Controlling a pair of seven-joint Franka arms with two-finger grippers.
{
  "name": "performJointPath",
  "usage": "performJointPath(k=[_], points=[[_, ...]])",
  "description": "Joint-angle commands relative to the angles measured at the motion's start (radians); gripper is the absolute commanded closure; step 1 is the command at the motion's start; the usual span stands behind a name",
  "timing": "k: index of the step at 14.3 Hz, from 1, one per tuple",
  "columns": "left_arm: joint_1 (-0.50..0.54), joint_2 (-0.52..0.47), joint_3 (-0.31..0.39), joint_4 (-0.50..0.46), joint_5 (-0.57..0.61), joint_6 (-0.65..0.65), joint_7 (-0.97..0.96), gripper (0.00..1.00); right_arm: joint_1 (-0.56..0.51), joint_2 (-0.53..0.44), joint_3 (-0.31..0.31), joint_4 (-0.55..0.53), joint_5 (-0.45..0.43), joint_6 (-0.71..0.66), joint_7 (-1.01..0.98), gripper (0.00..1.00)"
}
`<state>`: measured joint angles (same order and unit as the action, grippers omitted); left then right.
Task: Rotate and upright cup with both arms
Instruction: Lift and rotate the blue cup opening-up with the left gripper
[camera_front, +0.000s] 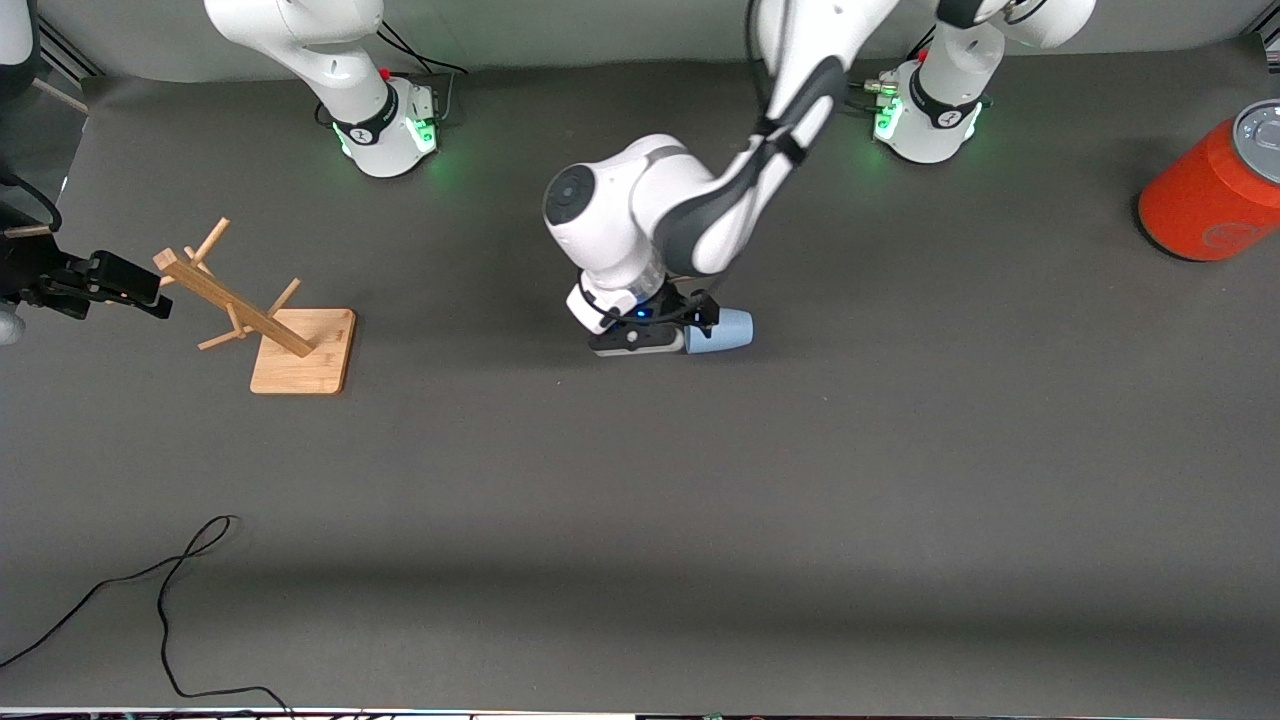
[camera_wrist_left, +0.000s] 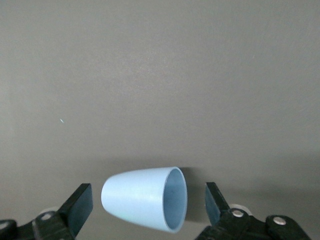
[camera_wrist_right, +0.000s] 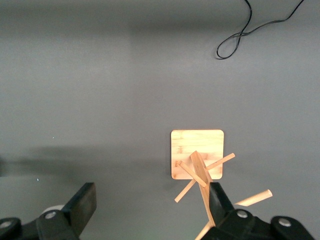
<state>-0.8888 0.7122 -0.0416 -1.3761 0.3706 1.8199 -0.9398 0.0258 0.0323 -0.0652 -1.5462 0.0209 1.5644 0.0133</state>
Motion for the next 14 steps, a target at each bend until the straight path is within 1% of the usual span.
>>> performJointPath(k=[1,4,7,8,9,10,11,12,13,14], points=[[-0.039,0.073,0.017,0.032,0.088,-0.039,0.039,0.02,0.013,-0.014,-0.012,-0.018,-0.003,-0.001,-0.024,0.0],[-0.058,0.111,0.017,0.013,0.131,-0.066,0.116,0.03,0.013,-0.014,-0.008,-0.017,-0.003,-0.001,-0.024,0.0],[-0.064,0.115,0.017,0.012,0.134,-0.134,0.205,0.03,0.013,-0.015,-0.008,-0.017,-0.003,-0.003,-0.024,0.0],[-0.064,0.115,0.017,0.014,0.136,-0.151,0.211,0.04,0.013,-0.017,-0.008,-0.018,-0.003,-0.003,-0.024,0.0],[-0.064,0.115,0.017,0.014,0.136,-0.152,0.214,0.08,0.013,-0.015,-0.007,-0.015,-0.003,-0.003,-0.018,0.0],[-0.067,0.116,0.017,0.014,0.136,-0.153,0.216,0.22,0.013,-0.014,-0.007,-0.015,-0.003,-0.003,-0.018,0.0],[-0.07,0.118,0.017,0.014,0.136,-0.153,0.216,0.44,0.013,-0.012,-0.007,-0.017,-0.003,-0.007,-0.018,0.0],[-0.07,0.121,0.017,0.012,0.137,-0.154,0.216,0.69,0.013,-0.009,-0.007,-0.017,-0.003,-0.009,-0.016,0.0],[-0.068,0.121,0.017,0.014,0.137,-0.154,0.219,0.99,0.013,-0.006,-0.007,-0.014,-0.001,-0.009,-0.015,0.0],[-0.068,0.121,0.017,0.015,0.137,-0.154,0.234,1.0,0.013,-0.006,-0.007,-0.015,-0.001,-0.009,-0.015,0.0]])
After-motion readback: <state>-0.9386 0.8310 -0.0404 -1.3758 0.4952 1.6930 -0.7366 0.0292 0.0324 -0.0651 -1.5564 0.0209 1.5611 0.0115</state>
